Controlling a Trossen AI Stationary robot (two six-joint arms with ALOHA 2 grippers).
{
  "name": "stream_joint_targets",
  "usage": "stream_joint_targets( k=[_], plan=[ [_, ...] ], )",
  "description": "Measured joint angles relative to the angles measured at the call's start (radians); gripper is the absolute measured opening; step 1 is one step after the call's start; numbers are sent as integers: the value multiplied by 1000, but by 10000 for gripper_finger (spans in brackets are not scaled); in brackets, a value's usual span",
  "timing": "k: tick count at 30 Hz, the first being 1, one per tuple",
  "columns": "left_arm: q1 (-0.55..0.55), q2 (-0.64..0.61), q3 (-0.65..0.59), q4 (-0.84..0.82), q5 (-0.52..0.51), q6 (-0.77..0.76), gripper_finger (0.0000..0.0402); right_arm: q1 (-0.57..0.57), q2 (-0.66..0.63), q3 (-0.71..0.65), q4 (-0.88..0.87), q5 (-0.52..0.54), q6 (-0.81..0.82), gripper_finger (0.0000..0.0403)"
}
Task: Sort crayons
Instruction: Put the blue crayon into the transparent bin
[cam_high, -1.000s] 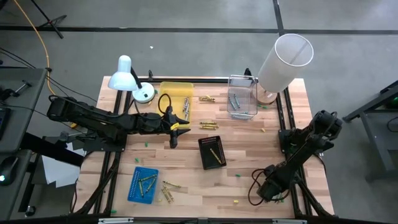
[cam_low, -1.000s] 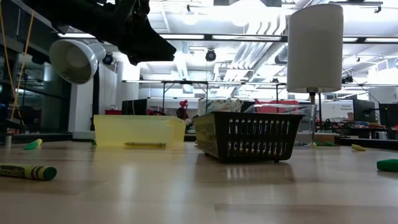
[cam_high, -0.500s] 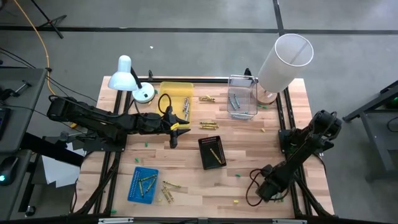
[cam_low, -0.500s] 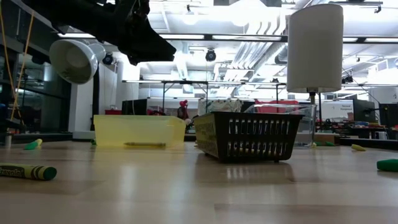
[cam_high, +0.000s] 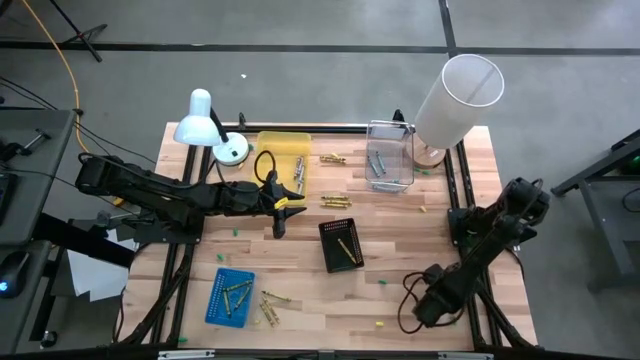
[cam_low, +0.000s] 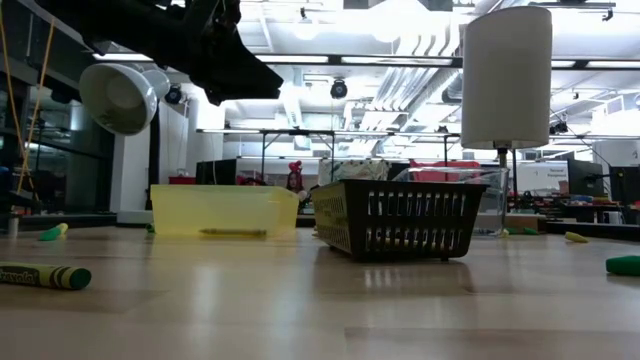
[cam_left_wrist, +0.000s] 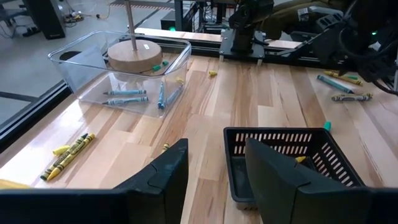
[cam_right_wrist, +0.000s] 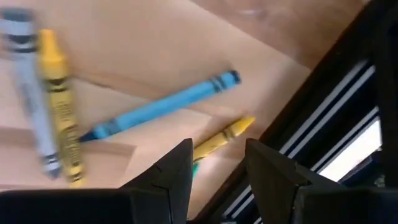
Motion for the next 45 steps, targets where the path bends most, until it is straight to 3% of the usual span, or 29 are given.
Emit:
stream_joint_targets(
  k=[4,9,15,25,45],
  plan=[
    [0,0,0,-1,0,0,145,10,0,-20,4,50,31,142],
    [0,0,0,-1,0,4,145,10,0,-14,-4,144,-52,142],
    [0,0,0,-1,0,7,145,10,-16,10,-24,209,64,142],
    [0,0,0,-10,0,-2,145,106,-26,1,-30,241,361,141],
    [0,0,0,-9,0,-2,145,100,-7,0,53,268,374,141]
  ],
)
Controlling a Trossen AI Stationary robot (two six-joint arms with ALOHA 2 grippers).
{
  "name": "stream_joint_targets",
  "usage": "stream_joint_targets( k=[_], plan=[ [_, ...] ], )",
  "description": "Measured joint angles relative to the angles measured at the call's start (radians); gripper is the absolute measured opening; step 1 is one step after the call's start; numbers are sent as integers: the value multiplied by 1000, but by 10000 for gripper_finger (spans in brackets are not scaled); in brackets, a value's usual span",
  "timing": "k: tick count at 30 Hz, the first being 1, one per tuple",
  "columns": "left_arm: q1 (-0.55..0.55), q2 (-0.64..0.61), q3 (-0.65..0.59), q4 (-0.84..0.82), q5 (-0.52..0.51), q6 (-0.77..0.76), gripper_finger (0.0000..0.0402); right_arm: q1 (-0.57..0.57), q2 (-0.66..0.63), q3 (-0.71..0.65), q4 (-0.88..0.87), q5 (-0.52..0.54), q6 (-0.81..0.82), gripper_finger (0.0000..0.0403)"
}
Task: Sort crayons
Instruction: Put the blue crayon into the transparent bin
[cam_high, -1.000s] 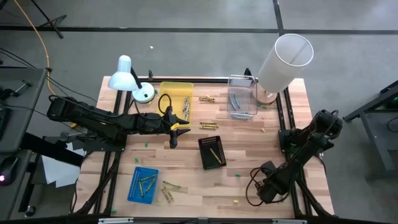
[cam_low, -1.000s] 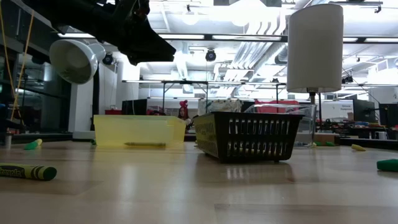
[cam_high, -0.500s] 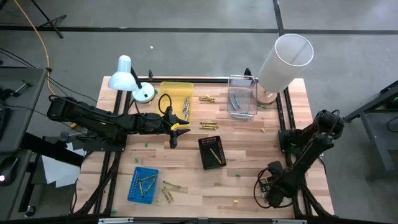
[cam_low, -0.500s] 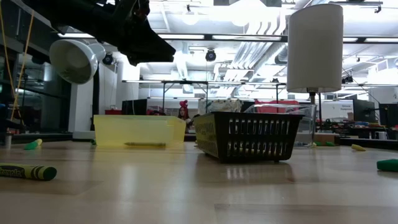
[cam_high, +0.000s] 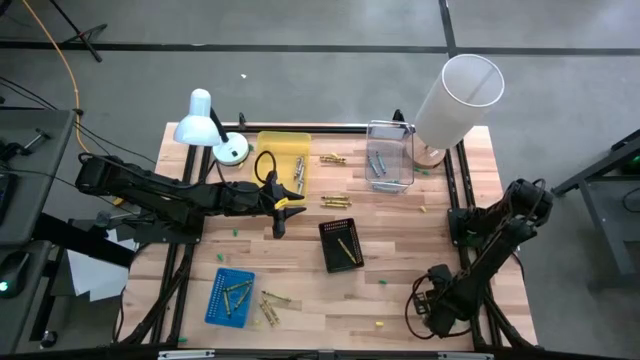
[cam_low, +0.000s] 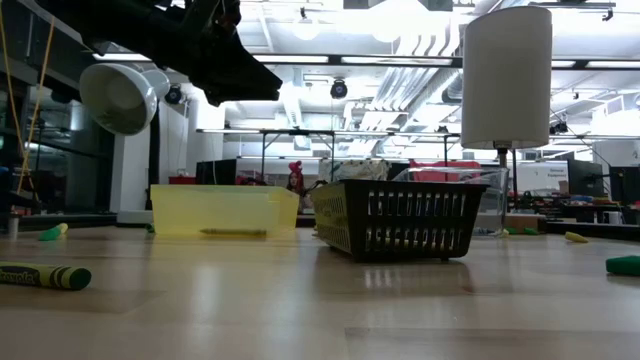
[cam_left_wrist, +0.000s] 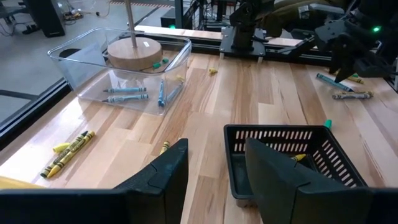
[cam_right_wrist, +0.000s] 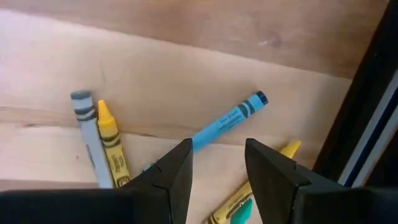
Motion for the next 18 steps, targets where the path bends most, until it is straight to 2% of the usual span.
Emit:
stream_joint_targets(
  k=[3,14,18],
  plan=[
    [0,0,0,-1,0,0,145,1,0,1,-24,34,-1,141],
    [0,0,0,0,0,0,145,0,0,1,-15,32,-7,141],
    [0,0,0,0,0,0,145,0,40,1,31,31,-11,141]
  ],
)
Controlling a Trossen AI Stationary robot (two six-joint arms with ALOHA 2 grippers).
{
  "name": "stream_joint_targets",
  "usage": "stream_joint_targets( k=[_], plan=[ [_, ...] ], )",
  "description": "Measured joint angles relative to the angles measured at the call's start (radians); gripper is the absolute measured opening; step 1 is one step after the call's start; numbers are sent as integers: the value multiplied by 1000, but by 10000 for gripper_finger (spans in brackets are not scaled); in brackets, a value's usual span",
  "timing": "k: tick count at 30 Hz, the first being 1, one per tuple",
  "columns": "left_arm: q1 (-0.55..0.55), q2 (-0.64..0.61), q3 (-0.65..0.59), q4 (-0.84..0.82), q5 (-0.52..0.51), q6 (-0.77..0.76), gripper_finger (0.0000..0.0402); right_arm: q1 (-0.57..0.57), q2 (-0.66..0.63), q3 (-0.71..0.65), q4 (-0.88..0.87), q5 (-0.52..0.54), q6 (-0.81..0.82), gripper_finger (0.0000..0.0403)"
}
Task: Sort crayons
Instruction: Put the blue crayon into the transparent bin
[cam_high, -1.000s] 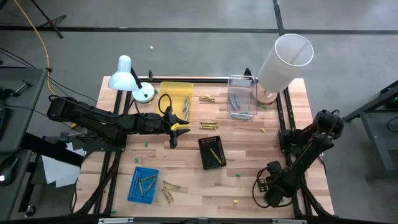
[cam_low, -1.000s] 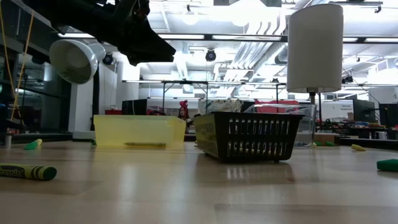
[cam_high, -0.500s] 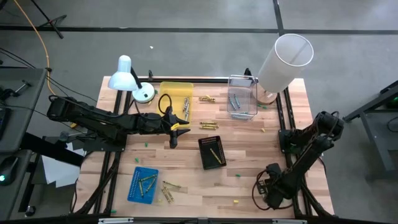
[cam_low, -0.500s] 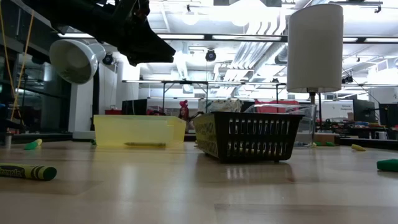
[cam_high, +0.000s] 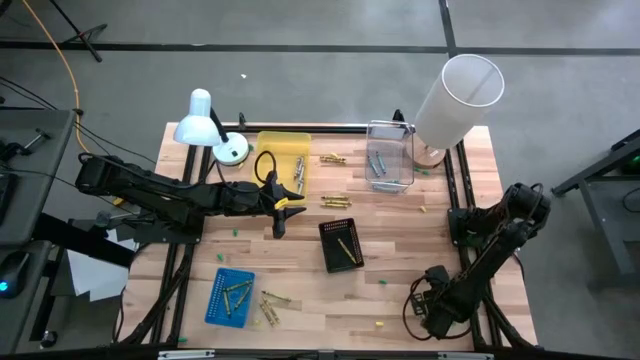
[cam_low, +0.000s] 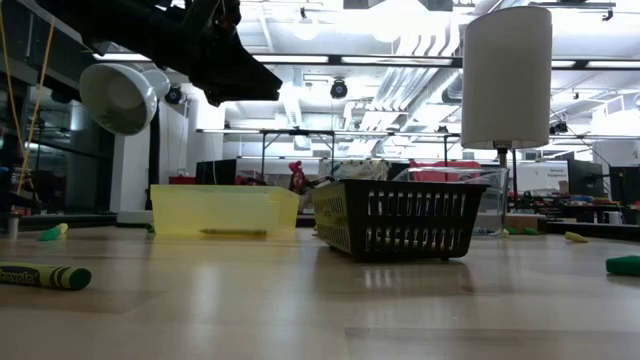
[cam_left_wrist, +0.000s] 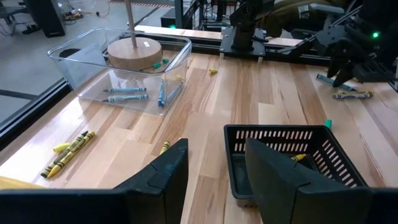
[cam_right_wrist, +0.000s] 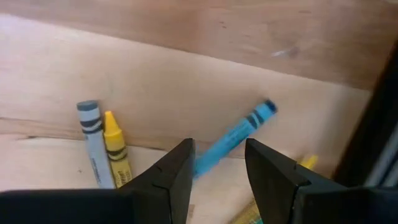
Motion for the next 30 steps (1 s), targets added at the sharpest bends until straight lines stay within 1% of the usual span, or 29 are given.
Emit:
stream_joint_targets(
  k=[4,11,15,18,20,23,24,28,30],
  plan=[
    [0,0,0,-1,0,0,145,-1,38,5,11,-3,-28,141],
    [0,0,0,-1,0,0,145,-2,35,3,7,12,-27,141],
    [0,0,0,-1,0,1,145,-14,36,3,2,27,-59,139],
    [0,0,0,-1,0,1,145,-26,36,3,-1,26,-89,116],
    [0,0,0,-1,0,1,145,-30,36,3,-1,32,-100,84],
    [0,0,0,-1,0,1,145,-32,37,3,-7,40,-115,23],
    [0,0,0,-2,0,1,145,-31,37,2,-9,41,-125,13],
    [0,0,0,-2,0,2,145,-32,37,2,-15,41,-129,23],
    [0,0,0,-2,0,2,145,-32,37,2,-17,41,-131,16]
  ],
)
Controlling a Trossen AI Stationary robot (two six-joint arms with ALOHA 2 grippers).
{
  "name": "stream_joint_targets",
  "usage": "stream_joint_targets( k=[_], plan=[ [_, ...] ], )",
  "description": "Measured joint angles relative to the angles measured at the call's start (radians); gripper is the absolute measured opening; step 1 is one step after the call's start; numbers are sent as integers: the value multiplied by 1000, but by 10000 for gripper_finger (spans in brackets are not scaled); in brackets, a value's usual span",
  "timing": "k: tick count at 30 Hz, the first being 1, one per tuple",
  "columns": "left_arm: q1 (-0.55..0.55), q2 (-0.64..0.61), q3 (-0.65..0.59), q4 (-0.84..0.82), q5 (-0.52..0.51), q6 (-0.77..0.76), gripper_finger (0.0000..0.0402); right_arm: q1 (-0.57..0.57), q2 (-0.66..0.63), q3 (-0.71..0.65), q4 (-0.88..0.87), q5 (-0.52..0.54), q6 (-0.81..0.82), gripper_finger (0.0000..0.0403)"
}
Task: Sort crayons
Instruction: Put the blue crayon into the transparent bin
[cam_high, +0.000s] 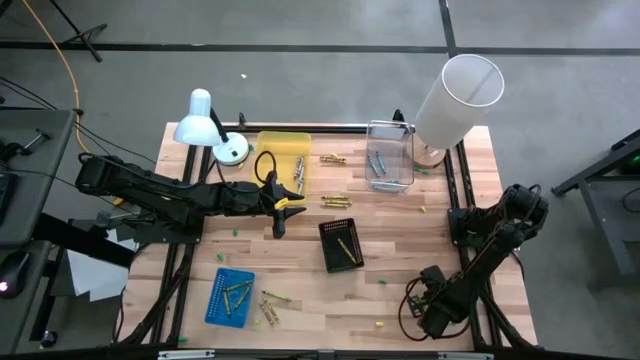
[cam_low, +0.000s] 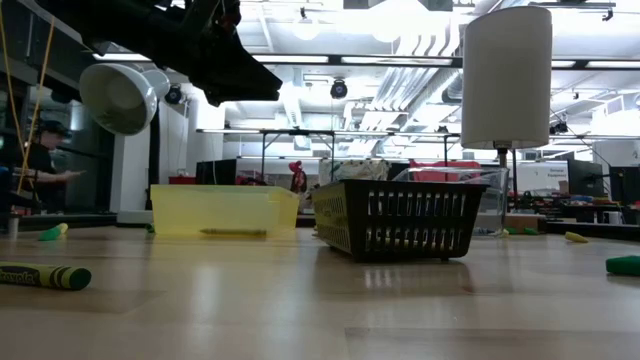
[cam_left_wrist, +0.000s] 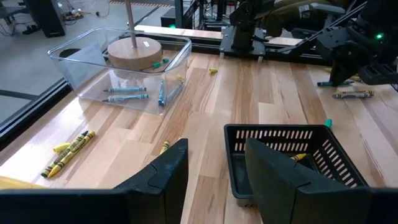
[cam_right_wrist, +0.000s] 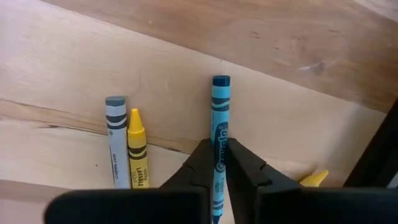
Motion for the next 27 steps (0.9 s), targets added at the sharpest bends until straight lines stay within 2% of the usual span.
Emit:
stream_joint_targets(
  k=[5,8,14,19,23,27],
  plan=[
    [0,0,0,14,-4,0,145,-1,-3,0,-9,0,-42,6],
    [0,-8,0,35,-55,-20,145,-2,-24,-3,-44,9,-78,3],
    [0,-57,0,40,-73,-33,145,-3,-173,-3,-233,112,-74,1],
    [-1,-113,1,26,-73,-28,145,-3,-324,-2,-366,383,-36,1],
    [-21,-146,0,8,-73,-16,145,-27,-395,-5,-410,602,-42,0],
    [-54,-161,0,19,-73,11,145,-89,-394,-5,-379,725,-155,0]
  ],
)
